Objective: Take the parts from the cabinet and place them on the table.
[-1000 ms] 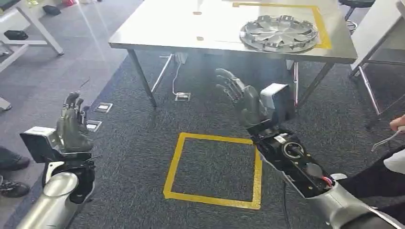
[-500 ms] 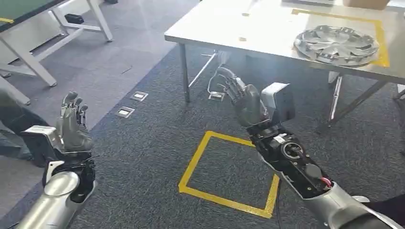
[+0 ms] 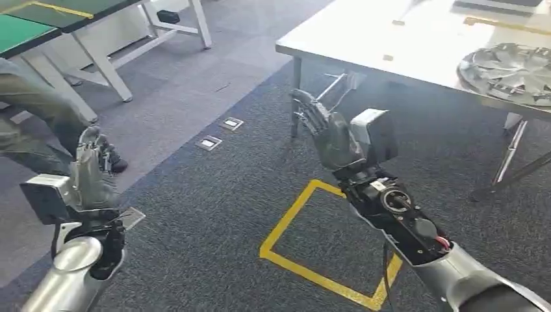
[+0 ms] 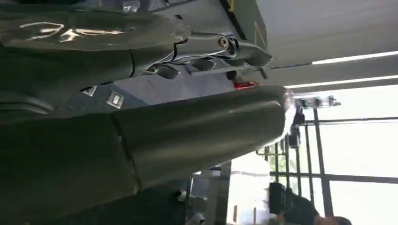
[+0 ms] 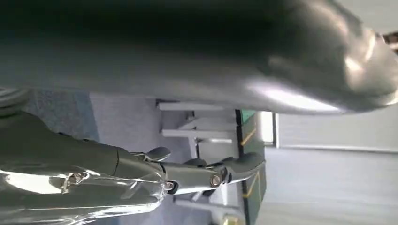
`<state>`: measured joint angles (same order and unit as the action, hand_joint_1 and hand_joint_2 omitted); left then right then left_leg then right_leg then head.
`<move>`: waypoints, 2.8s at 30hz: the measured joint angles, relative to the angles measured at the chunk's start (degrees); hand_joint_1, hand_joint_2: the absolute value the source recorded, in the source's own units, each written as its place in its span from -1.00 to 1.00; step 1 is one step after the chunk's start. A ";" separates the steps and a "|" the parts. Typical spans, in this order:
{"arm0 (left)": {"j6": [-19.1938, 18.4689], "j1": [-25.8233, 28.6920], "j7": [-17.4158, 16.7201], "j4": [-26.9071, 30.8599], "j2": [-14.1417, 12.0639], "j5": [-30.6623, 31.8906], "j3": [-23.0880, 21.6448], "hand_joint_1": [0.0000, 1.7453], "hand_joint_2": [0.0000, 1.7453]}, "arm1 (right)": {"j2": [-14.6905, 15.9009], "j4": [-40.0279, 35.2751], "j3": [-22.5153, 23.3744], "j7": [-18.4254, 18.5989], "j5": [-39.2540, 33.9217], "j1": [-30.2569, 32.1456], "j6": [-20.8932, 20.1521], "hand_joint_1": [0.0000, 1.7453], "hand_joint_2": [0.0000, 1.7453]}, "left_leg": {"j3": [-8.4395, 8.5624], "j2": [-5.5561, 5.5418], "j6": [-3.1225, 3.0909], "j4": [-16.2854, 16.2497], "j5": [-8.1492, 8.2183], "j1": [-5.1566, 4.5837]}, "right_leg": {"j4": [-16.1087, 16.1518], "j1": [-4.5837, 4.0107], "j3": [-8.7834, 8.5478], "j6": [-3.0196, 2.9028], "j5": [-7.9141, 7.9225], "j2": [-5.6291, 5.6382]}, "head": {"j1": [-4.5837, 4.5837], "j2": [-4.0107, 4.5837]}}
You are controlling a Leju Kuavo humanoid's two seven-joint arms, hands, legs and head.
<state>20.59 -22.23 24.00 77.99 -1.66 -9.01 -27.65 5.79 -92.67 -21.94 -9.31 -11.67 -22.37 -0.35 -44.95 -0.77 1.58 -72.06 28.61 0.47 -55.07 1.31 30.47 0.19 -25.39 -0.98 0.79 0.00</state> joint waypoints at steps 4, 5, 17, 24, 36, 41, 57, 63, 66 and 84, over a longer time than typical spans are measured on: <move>-0.06 0.17 0.00 0.00 -0.15 0.00 0.00 -1.00 -1.00 | 0.00 0.00 -0.04 0.04 -0.11 -0.03 0.00 -1.00 -1.00 | 3.81 0.93 0.08 6.66 -4.65 0.37 | -0.01 -0.06 -0.14 0.23 -0.23 -3.21 | -0.50 0.00; -0.11 0.14 -0.02 0.09 -0.17 0.00 0.00 -1.00 -1.00 | 0.00 0.00 -0.07 0.04 -0.20 -0.08 0.00 -1.00 -1.00 | 7.28 2.39 -0.10 12.66 -6.86 0.35 | -0.01 -0.06 -0.36 0.47 -0.40 -3.82 | -0.59 0.00; -0.26 -0.01 -0.09 0.44 -0.37 0.02 0.00 -1.00 -1.00 | 0.02 0.15 -0.28 0.07 -0.37 -0.08 0.24 -1.00 -1.00 | 10.05 -2.16 -3.33 17.62 -6.94 -0.55 | -20.68 -0.39 9.99 2.29 -9.29 0.92 | 1.77 0.00; -0.26 0.06 -0.09 0.44 -0.37 -0.04 0.00 -1.00 -1.00 | 0.04 0.37 -0.22 0.04 -0.46 -0.02 0.26 -1.00 -1.00 | 9.72 -7.43 -2.21 17.44 -7.12 -0.22 | 0.06 -0.38 1.29 0.96 0.95 5.83 | 2.42 0.00; -0.22 0.35 0.00 0.44 -0.66 -0.09 -0.02 -1.00 -1.00 | 0.04 0.52 -0.46 0.00 -0.52 -0.13 0.26 -1.00 -1.00 | 8.26 3.37 -0.52 14.76 -7.10 -0.01 | 1.85 -0.20 -0.57 0.79 0.92 -3.87 | -0.48 0.00; -0.24 0.25 0.00 0.44 -0.61 -0.09 -0.02 -1.00 -1.00 | 0.02 0.50 -0.52 -0.02 -0.50 -0.36 0.26 -1.00 -1.00 | 9.68 2.53 -2.31 17.75 -6.76 -0.83 | 1.77 -0.68 -1.45 2.35 -0.29 -6.75 | 0.18 0.00; -0.68 0.11 0.09 0.42 -0.39 -0.26 0.00 -1.00 -1.00 | 0.02 0.46 -0.24 -0.46 -0.42 -0.06 0.26 -1.00 -1.00 | 10.83 -7.77 -2.36 18.17 -6.30 -1.09 | 3.26 -0.57 -0.48 0.06 1.87 2.68 | 2.95 0.00; -0.68 0.07 0.26 0.31 -0.48 -0.35 -0.02 -1.00 -1.00 | 0.04 0.59 -0.28 -0.46 -0.37 0.07 0.24 -1.00 -1.00 | 0.64 0.05 0.04 0.00 0.63 0.27 | 3.91 -0.58 -0.92 -0.16 1.93 -1.62 | 0.83 0.00; -0.70 0.03 0.28 0.31 -0.55 -0.42 -0.02 -1.00 -1.00 | 0.04 0.83 -0.31 -0.50 -0.37 0.06 0.24 -1.00 -1.00 | 6.96 2.10 1.28 13.25 -6.85 0.98 | 2.99 0.13 -1.03 0.81 1.02 -4.07 | 0.16 0.00; -0.94 -0.39 0.68 0.22 -0.15 -0.42 -0.02 -1.00 -1.00 | 0.04 1.49 -0.04 -1.09 -0.24 -0.47 -0.22 -1.00 -1.00 | 9.68 -6.39 -2.22 17.29 -7.01 -0.17 | -0.47 -0.02 1.90 0.66 0.70 8.11 | 2.56 0.00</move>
<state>19.65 -22.63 24.68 78.20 -1.81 -9.42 -27.67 5.84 -91.19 -21.99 -10.40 -11.91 -22.85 -0.57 -35.27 -7.16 -0.64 -54.76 21.59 0.30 -55.54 1.28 32.37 0.85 -24.70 7.13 3.34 0.00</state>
